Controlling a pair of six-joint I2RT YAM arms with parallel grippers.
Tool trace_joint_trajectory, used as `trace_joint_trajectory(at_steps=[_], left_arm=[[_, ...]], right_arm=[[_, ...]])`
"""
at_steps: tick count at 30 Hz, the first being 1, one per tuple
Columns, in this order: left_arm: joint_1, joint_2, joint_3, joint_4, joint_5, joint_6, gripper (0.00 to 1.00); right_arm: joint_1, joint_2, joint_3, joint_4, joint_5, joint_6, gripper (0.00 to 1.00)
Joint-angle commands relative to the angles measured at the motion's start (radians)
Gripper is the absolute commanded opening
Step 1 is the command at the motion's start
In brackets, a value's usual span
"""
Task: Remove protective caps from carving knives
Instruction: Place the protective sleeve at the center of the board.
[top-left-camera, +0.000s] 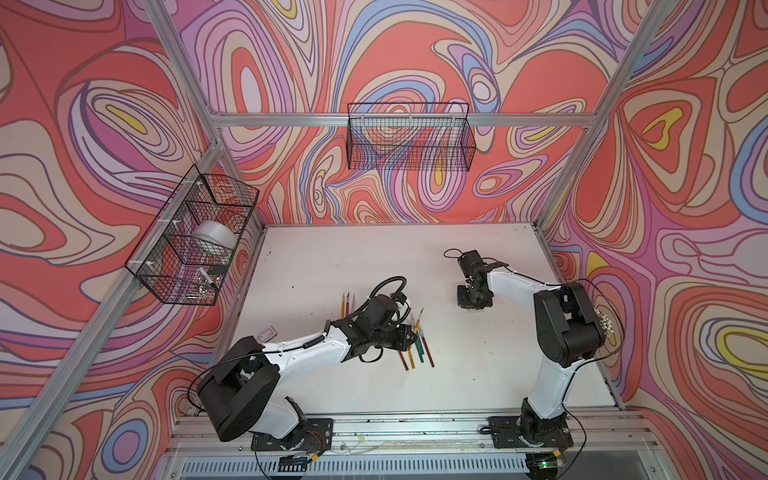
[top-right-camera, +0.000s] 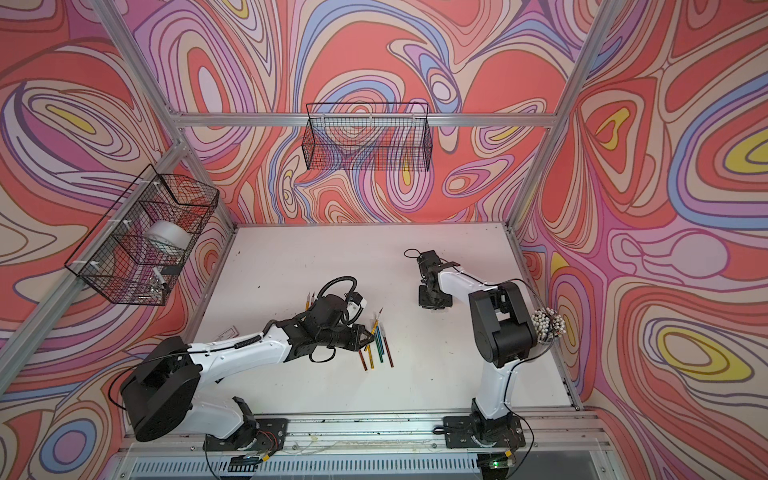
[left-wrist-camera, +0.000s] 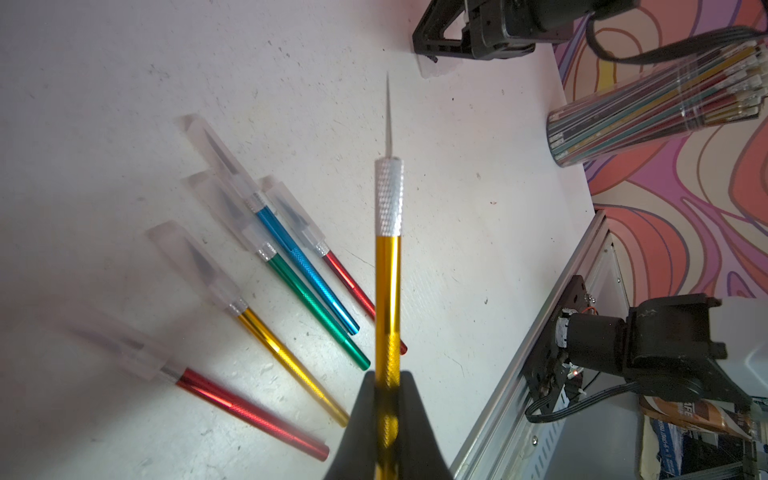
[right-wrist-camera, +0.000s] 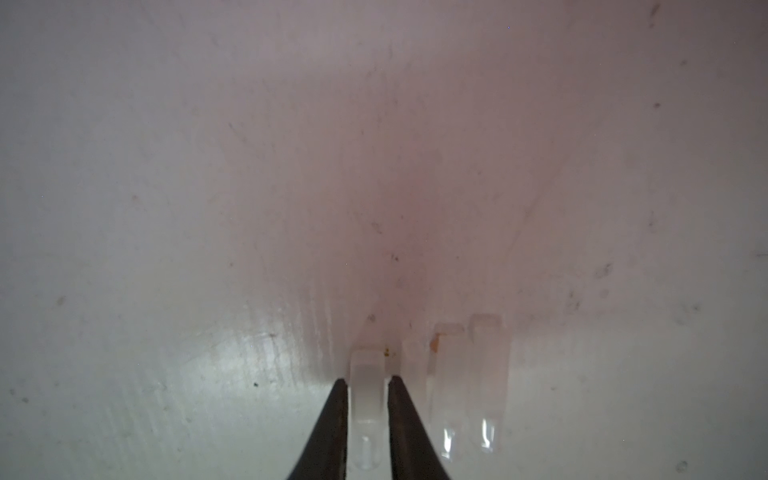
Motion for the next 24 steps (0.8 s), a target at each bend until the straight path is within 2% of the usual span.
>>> trace_joint_trajectory(at_steps=[1, 8, 14, 19, 24], left_arm=[[-0.001, -0.009, -0.009, -0.002, -0.009, 0.007, 0.01], [-0.002, -0.022, -0.006, -0.013, -0.022, 0.003, 0.00], [0.002, -0.043, 0.009, -0.074, -0.067, 0.020, 0.00], [0.023, -0.050, 0.034, -0.158, -0.109, 0.037, 0.00], [0.052, -0.070, 0.081, -0.312, -0.203, 0.069, 0.00]], right_arm=[[-0.004, 0.004, 0.018, 0.004, 0.007, -0.002, 0.21], [-0.005, -0.029, 0.012, 0.000, 0.000, -0.005, 0.21], [-0.004, -0.142, -0.030, 0.018, -0.021, -0.007, 0.21], [-0.004, -0.277, -0.110, 0.091, -0.124, -0.010, 0.23], [-0.004, -0.411, -0.208, 0.210, -0.325, -0.002, 0.33]])
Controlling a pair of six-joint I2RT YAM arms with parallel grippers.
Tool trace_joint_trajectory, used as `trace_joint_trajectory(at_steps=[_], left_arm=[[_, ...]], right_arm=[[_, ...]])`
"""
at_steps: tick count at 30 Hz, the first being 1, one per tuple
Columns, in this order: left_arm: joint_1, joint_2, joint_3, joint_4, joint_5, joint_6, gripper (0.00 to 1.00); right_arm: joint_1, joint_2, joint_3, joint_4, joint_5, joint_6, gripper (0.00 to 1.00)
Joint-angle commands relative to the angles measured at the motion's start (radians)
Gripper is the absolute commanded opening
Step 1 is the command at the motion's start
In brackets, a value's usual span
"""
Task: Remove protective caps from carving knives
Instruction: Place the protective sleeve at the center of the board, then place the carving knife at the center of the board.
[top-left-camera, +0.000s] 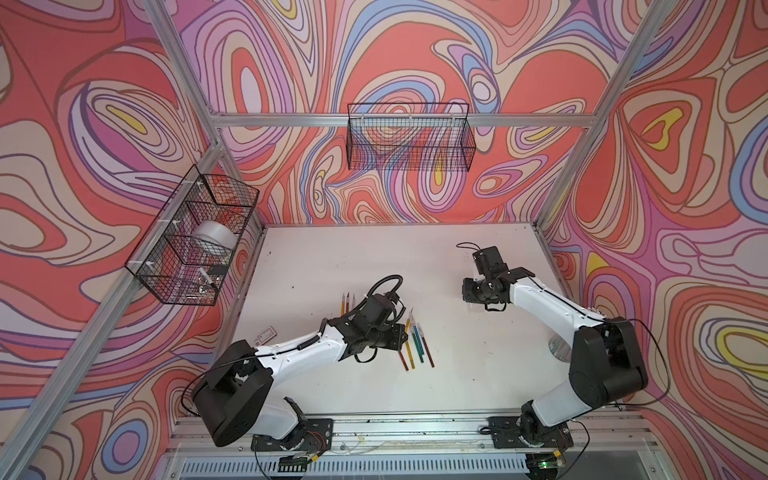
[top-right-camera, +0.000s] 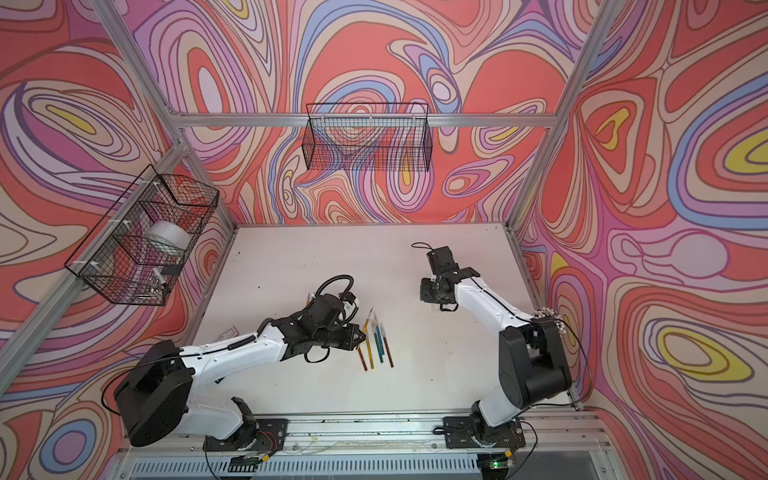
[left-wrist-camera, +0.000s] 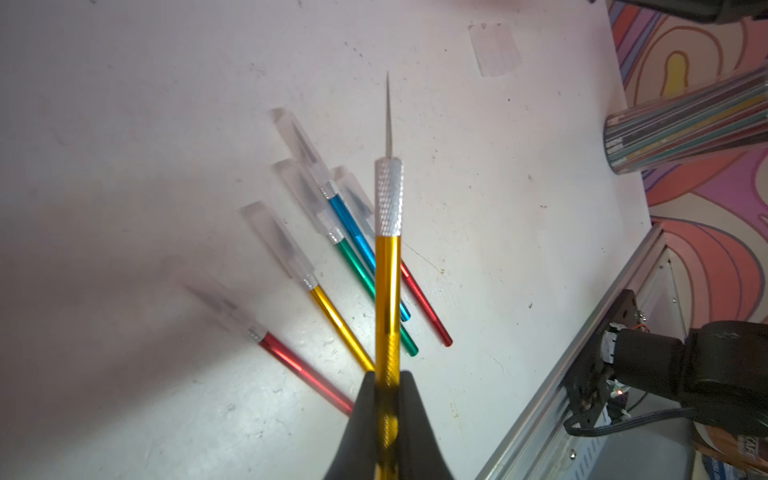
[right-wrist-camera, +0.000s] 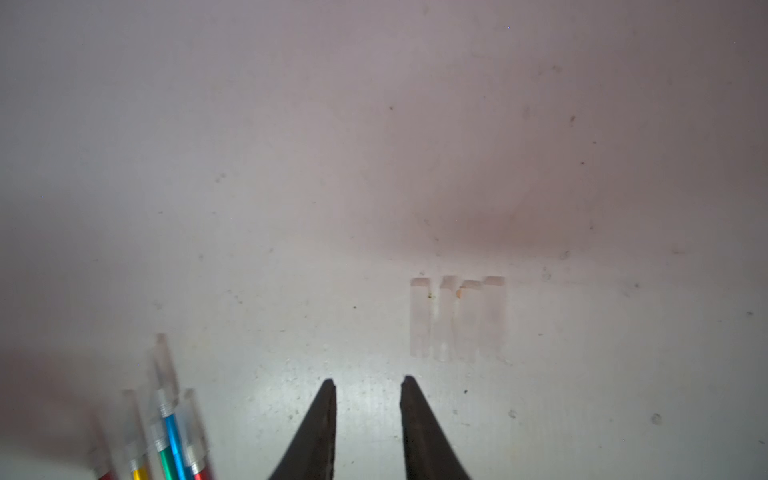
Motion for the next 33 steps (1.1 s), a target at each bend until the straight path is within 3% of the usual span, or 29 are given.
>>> trace_joint_trajectory(at_steps=[1, 4, 9, 17, 23, 33], left_arm=[[0.019, -0.030, 0.070, -0.185, -0.131, 0.044, 0.00], [0.035, -0.021, 0.119, -0.303, -0.237, 0.062, 0.00], [0.088, 0.009, 0.162, -0.402, -0.290, 0.092, 0.00], [0.124, 0.067, 0.173, -0.415, -0.388, 0.118, 0.00], [0.147, 0.114, 0.188, -0.392, -0.393, 0.127, 0.00], [0.167, 0.182, 0.209, -0.377, -0.464, 0.117, 0.00]], right_arm=[[-0.003, -0.080, -0.073, 0.124, -0.197, 0.007, 0.35], [-0.003, -0.138, -0.119, 0.198, -0.347, 0.029, 0.43], [-0.003, -0.188, -0.190, 0.322, -0.530, 0.099, 0.63], [-0.003, -0.210, -0.268, 0.446, -0.583, 0.173, 0.97], [-0.003, -0.221, -0.332, 0.561, -0.575, 0.241, 0.98], [0.001, -0.249, -0.355, 0.561, -0.571, 0.248, 0.98]])
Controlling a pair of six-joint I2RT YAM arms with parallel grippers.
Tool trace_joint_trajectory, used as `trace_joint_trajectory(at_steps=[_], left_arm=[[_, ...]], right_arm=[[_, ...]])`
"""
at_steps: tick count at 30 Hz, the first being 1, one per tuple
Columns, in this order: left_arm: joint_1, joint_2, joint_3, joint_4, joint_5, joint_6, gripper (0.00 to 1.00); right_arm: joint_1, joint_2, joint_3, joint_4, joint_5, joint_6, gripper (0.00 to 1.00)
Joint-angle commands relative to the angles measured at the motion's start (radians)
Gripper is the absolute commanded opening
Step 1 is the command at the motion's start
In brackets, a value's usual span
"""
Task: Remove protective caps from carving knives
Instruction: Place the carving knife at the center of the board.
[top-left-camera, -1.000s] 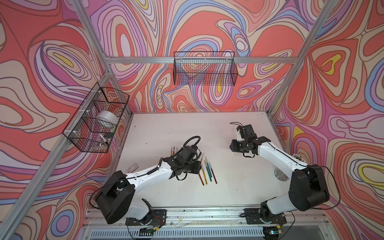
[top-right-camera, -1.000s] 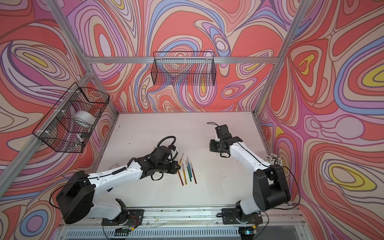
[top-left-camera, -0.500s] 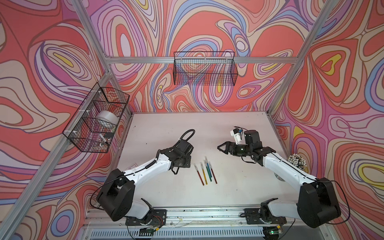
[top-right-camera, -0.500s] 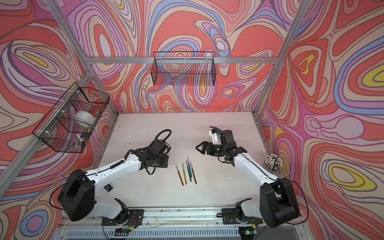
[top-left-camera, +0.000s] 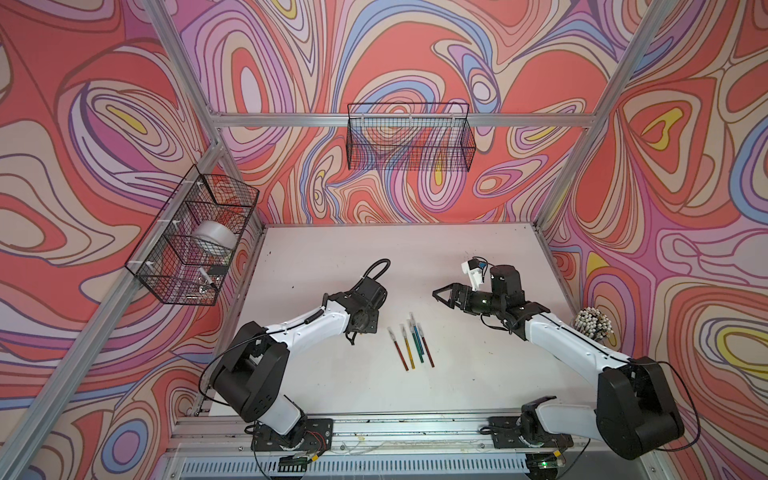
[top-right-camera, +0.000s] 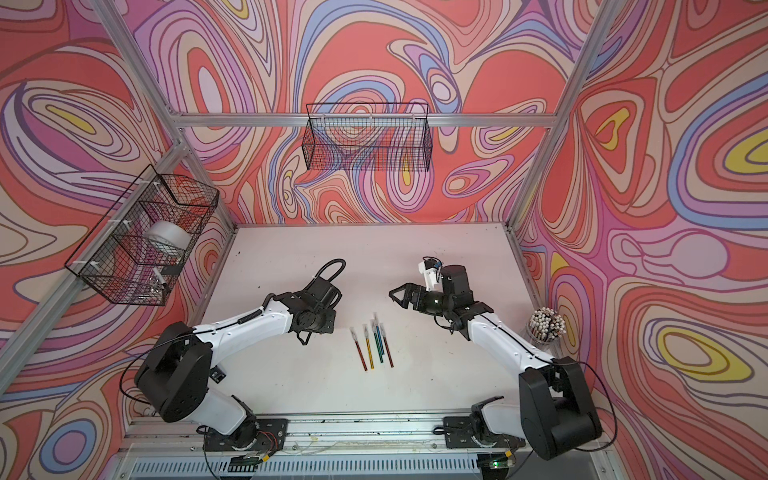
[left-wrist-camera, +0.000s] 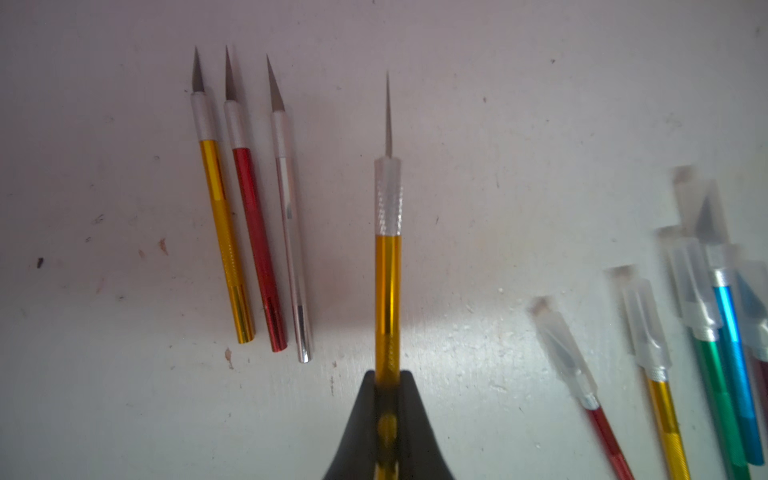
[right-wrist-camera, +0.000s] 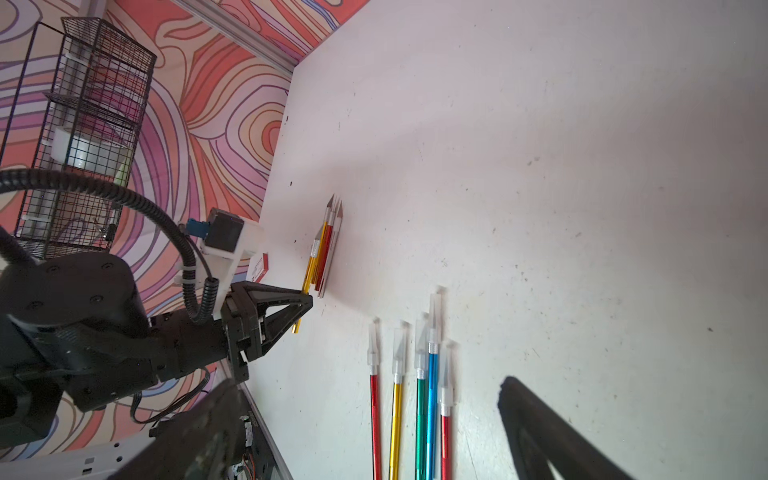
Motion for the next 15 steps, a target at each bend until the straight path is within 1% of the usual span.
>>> trace_joint_trajectory(at_steps=[1, 7, 15], left_arm=[[0.013, 0.029, 0.035, -0.014, -0.042, 0.005, 0.00], [0.028, 0.077, 0.068, -0.023, -0.047, 0.008, 0.00], [0.044, 0.146, 0.112, -0.028, -0.061, -0.003, 0.00]], right_arm=[[0.001, -0.031, -0.019, 0.015, -0.005, 0.006, 0.98], [0.002, -0.048, -0.042, 0.036, -0.017, 0.019, 0.98], [0.004, -0.046, -0.035, 0.017, -0.015, 0.011, 0.98]])
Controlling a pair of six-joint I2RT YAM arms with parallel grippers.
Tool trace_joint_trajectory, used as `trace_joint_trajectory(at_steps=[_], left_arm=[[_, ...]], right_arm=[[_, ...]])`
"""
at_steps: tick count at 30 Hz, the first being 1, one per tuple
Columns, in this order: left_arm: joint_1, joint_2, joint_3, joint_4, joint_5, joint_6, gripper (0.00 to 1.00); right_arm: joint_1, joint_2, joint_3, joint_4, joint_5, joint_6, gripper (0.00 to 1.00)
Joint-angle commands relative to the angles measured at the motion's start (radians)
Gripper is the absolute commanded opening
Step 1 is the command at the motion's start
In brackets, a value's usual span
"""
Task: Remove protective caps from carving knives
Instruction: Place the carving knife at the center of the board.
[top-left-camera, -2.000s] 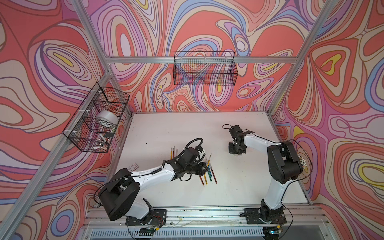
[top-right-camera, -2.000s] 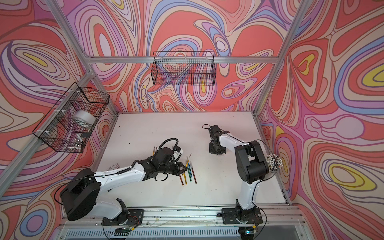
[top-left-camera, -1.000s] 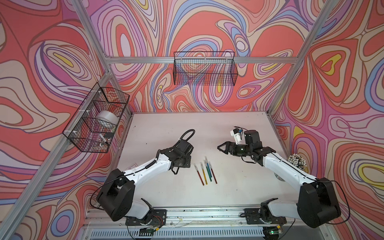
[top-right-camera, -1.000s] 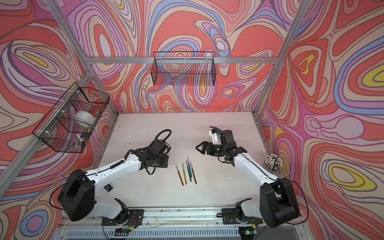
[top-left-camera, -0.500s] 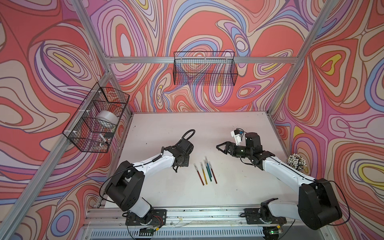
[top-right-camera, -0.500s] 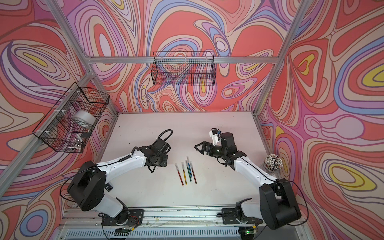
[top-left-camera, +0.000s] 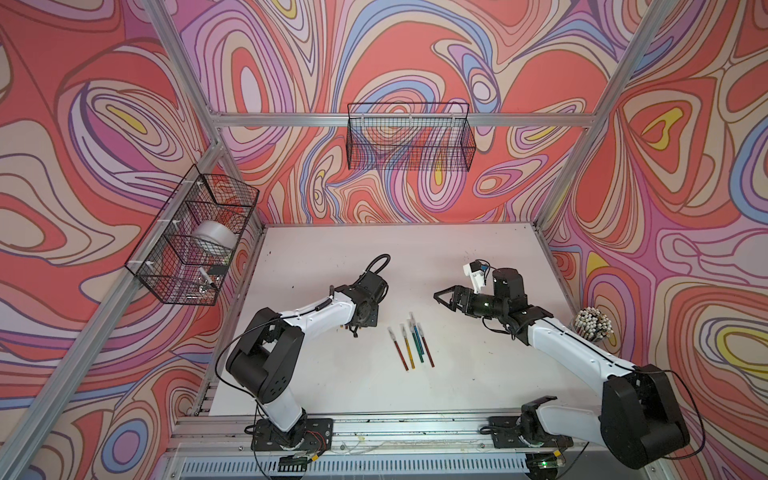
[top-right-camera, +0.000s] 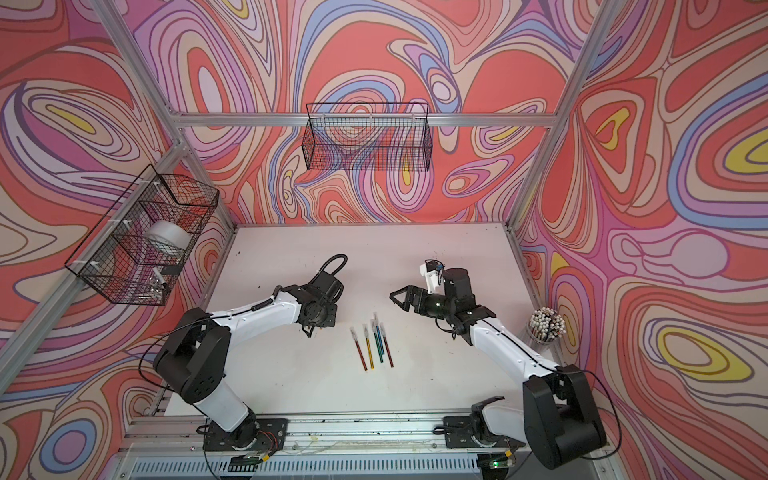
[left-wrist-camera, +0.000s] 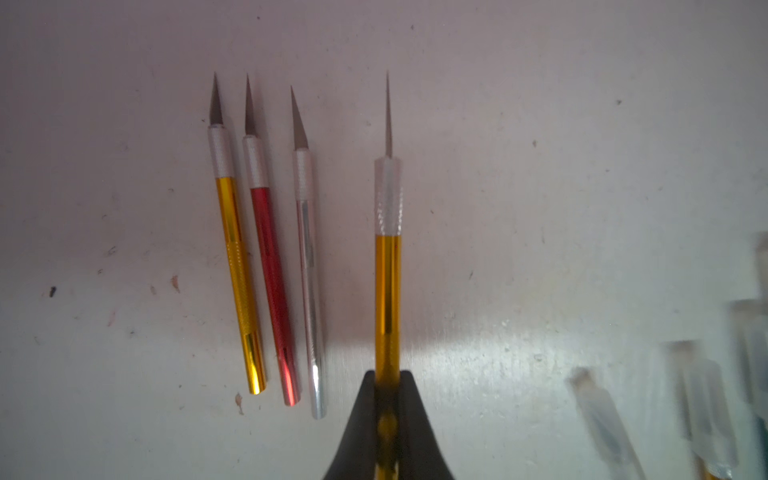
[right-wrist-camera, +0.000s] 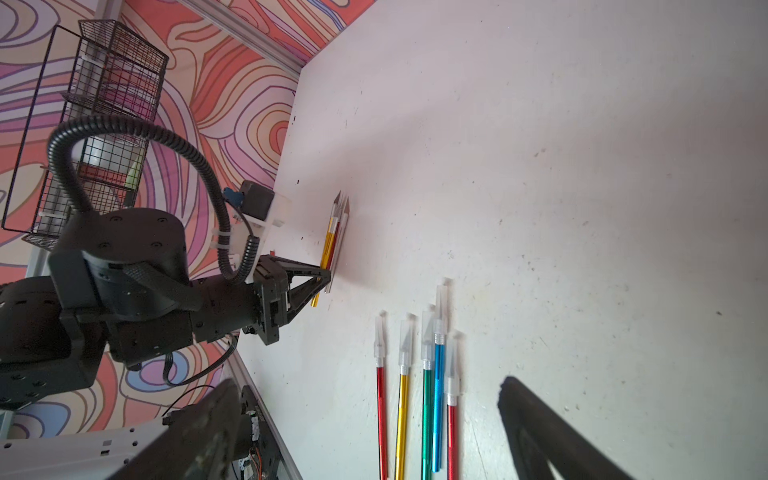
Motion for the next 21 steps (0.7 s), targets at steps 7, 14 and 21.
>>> trace_joint_trajectory(at_steps=[7, 14, 21], left_arm=[[0.024, 0.068, 0.048, -0.025, -0.034, -0.011, 0.00], [0.028, 0.096, 0.049, -0.018, -0.033, -0.024, 0.00], [0.032, 0.112, 0.045, -0.015, -0.036, -0.024, 0.00]], right_arm=[[0.010, -0.018, 0.000, 0.016, -0.008, 0.005, 0.98], [0.026, -0.007, 0.002, 0.031, -0.008, 0.009, 0.98], [0.053, 0.008, -0.001, 0.044, 0.010, 0.016, 0.97]])
